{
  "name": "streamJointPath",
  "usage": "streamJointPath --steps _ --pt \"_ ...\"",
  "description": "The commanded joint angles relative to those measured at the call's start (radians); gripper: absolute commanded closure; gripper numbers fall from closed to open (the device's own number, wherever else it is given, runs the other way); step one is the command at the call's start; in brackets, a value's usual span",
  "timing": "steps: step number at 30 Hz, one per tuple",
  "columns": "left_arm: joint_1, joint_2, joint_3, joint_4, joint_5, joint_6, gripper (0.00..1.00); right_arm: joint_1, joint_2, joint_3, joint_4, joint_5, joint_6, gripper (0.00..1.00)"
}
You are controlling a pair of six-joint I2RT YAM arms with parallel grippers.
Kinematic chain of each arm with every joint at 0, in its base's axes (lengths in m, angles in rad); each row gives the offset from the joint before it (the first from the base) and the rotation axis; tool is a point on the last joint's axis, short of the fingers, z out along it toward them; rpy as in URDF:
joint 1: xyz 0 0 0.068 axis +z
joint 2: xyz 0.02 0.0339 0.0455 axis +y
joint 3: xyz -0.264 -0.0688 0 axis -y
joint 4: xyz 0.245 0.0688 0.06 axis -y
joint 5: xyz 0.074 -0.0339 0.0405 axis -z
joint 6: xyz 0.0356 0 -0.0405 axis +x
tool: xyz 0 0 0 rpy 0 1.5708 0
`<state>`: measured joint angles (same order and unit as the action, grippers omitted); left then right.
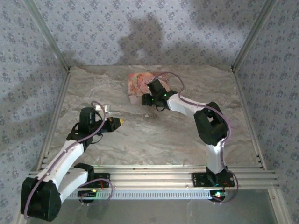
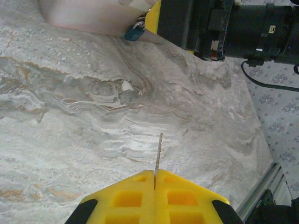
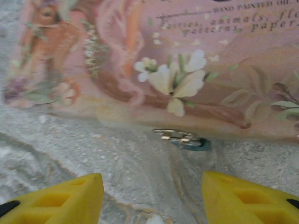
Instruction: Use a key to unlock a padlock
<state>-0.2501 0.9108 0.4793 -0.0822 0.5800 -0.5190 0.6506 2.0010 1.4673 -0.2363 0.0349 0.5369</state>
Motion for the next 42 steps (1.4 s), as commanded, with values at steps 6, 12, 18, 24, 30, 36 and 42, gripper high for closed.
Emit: streamJointPath --steps 6,12,18,24,30,36,42 --pt "0.023 0.002 -0.034 0.032 -0.041 0.01 1.0 0.014 0.08 0.06 0.005 0.116 0.02 0.44" --pt "0.038 0.011 -0.054 0.042 -0.037 0.016 1.0 0.015 0.119 0.093 0.001 0.151 0.003 0.45" --pt "0.041 0.008 -0.063 0.041 -0.048 0.019 1.0 0.024 0.163 0.122 -0.009 0.173 -0.022 0.46" --pt "0.041 0.014 -0.068 0.037 -0.052 0.029 1.0 0.024 0.191 0.14 -0.011 0.165 -0.037 0.48" --pt "0.041 0.007 -0.077 0.022 -0.052 0.037 1.0 0.025 0.203 0.166 -0.023 0.186 -0.049 0.54" --pt "0.041 -0.007 -0.091 0.019 -0.056 0.037 1.0 0.024 0.202 0.166 -0.037 0.181 -0.056 0.65" --pt "0.041 0.006 -0.093 0.04 -0.022 0.04 1.0 0.024 0.153 0.098 -0.036 0.181 -0.069 0.77"
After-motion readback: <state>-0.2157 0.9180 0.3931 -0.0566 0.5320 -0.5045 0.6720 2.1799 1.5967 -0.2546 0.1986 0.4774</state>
